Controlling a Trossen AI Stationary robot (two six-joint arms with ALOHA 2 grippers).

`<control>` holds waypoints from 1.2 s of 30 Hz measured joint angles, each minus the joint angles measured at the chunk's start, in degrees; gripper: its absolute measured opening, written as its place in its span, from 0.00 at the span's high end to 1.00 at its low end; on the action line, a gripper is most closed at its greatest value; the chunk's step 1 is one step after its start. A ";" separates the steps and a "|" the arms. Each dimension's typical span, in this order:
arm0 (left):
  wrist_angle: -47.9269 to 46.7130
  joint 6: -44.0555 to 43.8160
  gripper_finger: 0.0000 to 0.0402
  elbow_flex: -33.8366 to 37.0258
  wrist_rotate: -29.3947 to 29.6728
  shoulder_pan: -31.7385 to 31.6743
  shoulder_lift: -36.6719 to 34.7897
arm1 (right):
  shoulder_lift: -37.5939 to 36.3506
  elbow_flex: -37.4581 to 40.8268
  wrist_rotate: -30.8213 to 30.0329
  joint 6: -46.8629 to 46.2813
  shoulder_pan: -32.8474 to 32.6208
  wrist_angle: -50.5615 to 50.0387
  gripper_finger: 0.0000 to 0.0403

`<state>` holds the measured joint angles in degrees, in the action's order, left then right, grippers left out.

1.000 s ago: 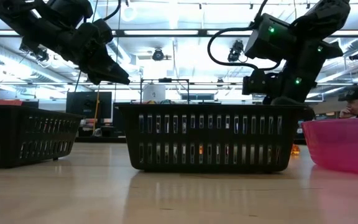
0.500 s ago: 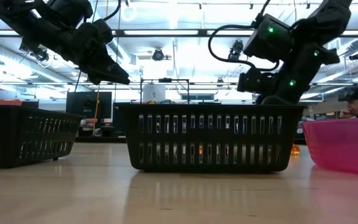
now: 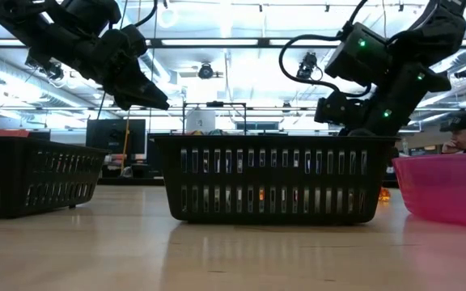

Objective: Sort Halloween decoration
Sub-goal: Put the white skull toy into the right black bin, then put the orange pumpkin toy into the pink bowl

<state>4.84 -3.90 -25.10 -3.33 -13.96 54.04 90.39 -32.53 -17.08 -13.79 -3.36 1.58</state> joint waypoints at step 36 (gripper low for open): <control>0.00 0.07 0.71 0.00 0.00 0.00 0.00 | 1.92 -10.36 21.59 -3.19 -11.75 14.41 0.63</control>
<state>4.84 -3.84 -25.10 -3.33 -13.96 54.04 92.31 -42.89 4.51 -16.97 -15.11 15.99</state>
